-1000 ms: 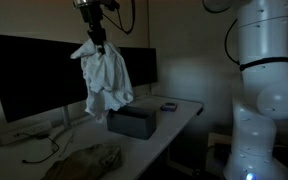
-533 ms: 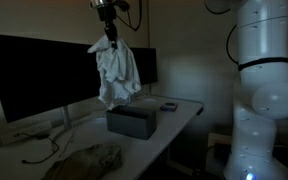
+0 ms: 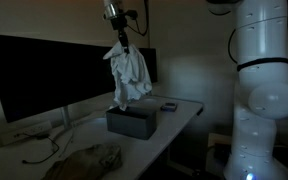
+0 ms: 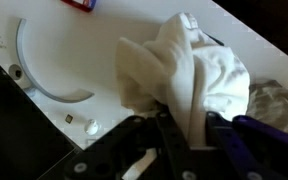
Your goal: Put the clothes on the table into the grey box
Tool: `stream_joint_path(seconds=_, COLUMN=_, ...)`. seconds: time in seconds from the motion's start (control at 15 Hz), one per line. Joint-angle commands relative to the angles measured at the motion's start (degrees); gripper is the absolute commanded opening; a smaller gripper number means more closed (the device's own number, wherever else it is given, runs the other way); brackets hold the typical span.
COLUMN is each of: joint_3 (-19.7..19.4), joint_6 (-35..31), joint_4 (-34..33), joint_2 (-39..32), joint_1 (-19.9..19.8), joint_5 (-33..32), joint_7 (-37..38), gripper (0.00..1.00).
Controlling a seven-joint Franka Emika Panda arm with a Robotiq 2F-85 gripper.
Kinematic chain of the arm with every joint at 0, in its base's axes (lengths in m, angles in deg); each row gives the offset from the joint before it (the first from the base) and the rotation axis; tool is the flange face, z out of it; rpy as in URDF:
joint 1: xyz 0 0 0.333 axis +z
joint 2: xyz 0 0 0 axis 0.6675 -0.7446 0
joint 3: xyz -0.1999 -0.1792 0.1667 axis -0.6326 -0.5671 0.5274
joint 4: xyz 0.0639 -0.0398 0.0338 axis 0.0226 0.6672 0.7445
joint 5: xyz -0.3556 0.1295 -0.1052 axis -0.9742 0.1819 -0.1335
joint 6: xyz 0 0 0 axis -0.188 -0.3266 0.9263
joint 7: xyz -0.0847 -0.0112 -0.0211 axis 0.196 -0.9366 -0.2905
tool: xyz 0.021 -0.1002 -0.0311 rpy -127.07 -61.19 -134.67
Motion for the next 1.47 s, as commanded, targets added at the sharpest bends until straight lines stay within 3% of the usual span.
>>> stream_joint_path(seconds=0.0, joint_3=-0.5, joint_6=-1.0, joint_4=6.5, joint_2=1.3, joint_1=-0.4, joint_5=-0.4, joint_7=-2.8, gripper=0.13)
stream_joint_path(seconds=0.47, joint_3=1.3, joint_6=-1.0, joint_4=19.2, joint_2=0.8, joint_1=-2.4, joint_5=0.0, joint_7=-3.0, gripper=0.12)
stream_joint_path(seconds=0.93, joint_3=1.7, joint_6=-10.0, joint_4=30.8, joint_2=-1.5, joint_1=-2.6, joint_5=0.5, joint_7=1.9, gripper=0.12)
stream_joint_path(seconds=1.4, joint_3=2.1, joint_6=-21.5, joint_4=27.3, joint_2=-10.2, joint_1=-2.0, joint_5=0.6, joint_7=15.9, gripper=0.13)
